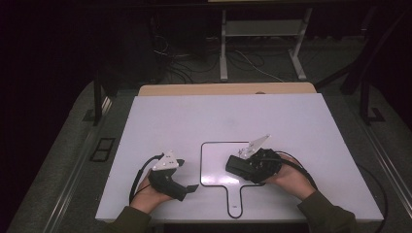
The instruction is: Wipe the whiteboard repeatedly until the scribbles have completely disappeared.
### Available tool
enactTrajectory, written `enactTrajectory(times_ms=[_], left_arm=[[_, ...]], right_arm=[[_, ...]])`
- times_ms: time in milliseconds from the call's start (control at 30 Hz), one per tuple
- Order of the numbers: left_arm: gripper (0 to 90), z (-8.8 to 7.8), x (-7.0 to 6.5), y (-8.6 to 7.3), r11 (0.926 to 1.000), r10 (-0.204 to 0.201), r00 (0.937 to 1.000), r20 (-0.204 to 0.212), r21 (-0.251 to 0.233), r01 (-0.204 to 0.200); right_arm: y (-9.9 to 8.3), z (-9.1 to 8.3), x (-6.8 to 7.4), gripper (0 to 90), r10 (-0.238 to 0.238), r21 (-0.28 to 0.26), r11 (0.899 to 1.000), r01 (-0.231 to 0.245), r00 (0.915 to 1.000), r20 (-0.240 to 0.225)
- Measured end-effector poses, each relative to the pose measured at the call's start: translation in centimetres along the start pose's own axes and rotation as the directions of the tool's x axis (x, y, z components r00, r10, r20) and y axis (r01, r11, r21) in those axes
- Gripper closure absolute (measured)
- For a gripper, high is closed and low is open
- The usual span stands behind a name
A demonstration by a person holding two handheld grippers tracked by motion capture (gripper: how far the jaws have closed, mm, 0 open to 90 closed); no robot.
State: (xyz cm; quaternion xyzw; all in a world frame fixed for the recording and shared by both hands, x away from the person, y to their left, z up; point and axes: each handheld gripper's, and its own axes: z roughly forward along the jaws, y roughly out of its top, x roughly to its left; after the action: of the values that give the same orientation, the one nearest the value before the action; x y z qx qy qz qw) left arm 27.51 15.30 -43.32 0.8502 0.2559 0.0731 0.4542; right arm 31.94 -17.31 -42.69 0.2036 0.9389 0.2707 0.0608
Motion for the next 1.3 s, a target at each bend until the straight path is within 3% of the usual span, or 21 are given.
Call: enactTrajectory(times_ms=[100, 133, 267, 467, 600, 733, 1067, 1100, 1267, 1300], left_arm=[[0.0, 0.0, 0.0, 0.0, 1.0, 0.0, 1.0, 0.001, -0.001, 0.0], [0.0, 0.0, 0.0, 0.0, 1.0, -0.001, 1.0, 0.001, -0.001, 0.001], [0.0, 0.0, 0.0, 0.0, 1.0, -0.001, 1.0, 0.001, -0.001, 0.001], [0.0, 0.0, 0.0, 0.0, 1.0, 0.001, 1.0, 0.002, 0.003, -0.001], [0.0, 0.0, 0.0, 0.0, 1.0, 0.002, 1.0, 0.002, 0.002, -0.002], [0.0, 0.1, 0.0, 0.0, 1.0, 0.006, 1.0, 0.004, 0.005, -0.006], [0.0, 0.1, 0.0, 0.0, 1.0, 0.005, 1.0, 0.003, 0.005, -0.005], [0.0, 0.1, 0.0, 0.0, 1.0, 0.004, 1.0, 0.003, 0.004, -0.004], [0.0, 0.0, 0.0, 0.0, 1.0, -0.001, 1.0, 0.001, -0.001, 0.001], [0.0, 0.0, 0.0, 0.0, 1.0, 0.0, 1.0, 0.001, 0.0, 0.0]], right_arm=[[0.1, 0.0, 0.2, 38.7, -0.008, 0.001, 1.0, 0.008, 1.0, -0.003], [0.0, 0.0, 0.0, 38.6, 0.009, -0.004, 1.0, -0.009, 0.9999, -0.014], [-0.3, -0.2, -1.3, 38.6, 0.047, 0.0, 0.999, -0.047, 0.9986, 0.024], [-1.0, -0.6, -3.1, 38.6, 0.13, -0.005, 0.992, -0.13, 0.9898, 0.058], [-1.2, -0.7, -3.6, 38.7, 0.147, -0.005, 0.989, -0.147, 0.9868, 0.068], [-1.1, -0.7, -3.3, 38.6, 0.135, 0.001, 0.991, -0.136, 0.9877, 0.079], [0.3, 0.1, -0.3, 38.6, 0.043, 0.006, 0.999, -0.043, 0.9991, 0.002], [0.4, 0.2, -0.1, 38.6, 0.023, 0.011, 1.0, -0.023, 0.9997, 0.01], [0.3, 0.1, -0.6, 38.6, 0.04, 0.01, 0.999, -0.041, 0.9991, 0.015], [-0.1, -0.1, -1.3, 38.6, 0.067, 0.012, 0.998, -0.067, 0.9972, 0.033]])
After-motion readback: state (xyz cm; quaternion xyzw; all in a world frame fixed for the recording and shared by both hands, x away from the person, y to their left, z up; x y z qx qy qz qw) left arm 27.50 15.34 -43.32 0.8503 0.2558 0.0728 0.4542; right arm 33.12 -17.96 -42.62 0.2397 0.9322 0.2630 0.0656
